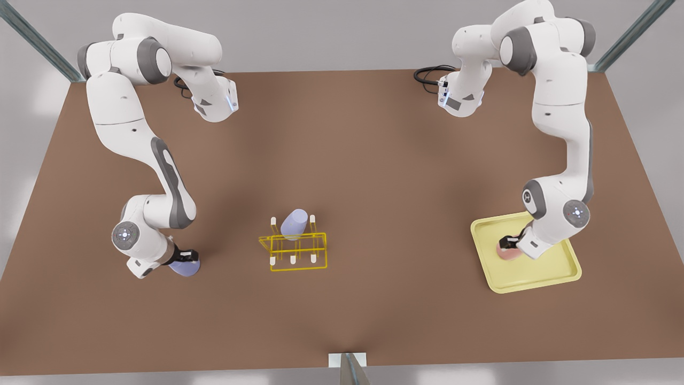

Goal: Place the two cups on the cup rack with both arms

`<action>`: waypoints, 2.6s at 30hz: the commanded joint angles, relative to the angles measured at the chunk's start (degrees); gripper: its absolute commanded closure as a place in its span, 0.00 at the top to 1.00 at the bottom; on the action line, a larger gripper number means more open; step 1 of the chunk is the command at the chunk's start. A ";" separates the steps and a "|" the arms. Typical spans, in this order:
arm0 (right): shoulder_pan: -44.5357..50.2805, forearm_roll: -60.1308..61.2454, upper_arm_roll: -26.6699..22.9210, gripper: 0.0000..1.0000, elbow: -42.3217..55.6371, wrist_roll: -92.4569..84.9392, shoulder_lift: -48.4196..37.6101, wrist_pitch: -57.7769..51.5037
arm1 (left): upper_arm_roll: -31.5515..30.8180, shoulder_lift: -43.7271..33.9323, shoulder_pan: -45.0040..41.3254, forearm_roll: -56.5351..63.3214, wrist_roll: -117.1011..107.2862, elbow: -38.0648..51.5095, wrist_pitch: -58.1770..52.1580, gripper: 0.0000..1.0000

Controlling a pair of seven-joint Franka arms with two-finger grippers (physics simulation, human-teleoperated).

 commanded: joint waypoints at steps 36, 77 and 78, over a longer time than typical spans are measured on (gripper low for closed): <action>5.54 1.57 18.97 0.82 15.27 -0.76 -3.28 -15.91 | -13.86 26.18 -32.81 -15.19 -55.26 54.40 -3.32 0.84; -2.98 -6.79 5.53 1.00 23.28 5.04 -24.19 -56.60 | -11.31 -11.44 -5.74 9.16 -10.26 31.90 -57.99 1.00; -2.81 -5.55 4.91 1.00 21.16 5.05 -25.96 -56.43 | -11.22 -11.53 -5.74 9.07 -10.35 31.90 -58.07 1.00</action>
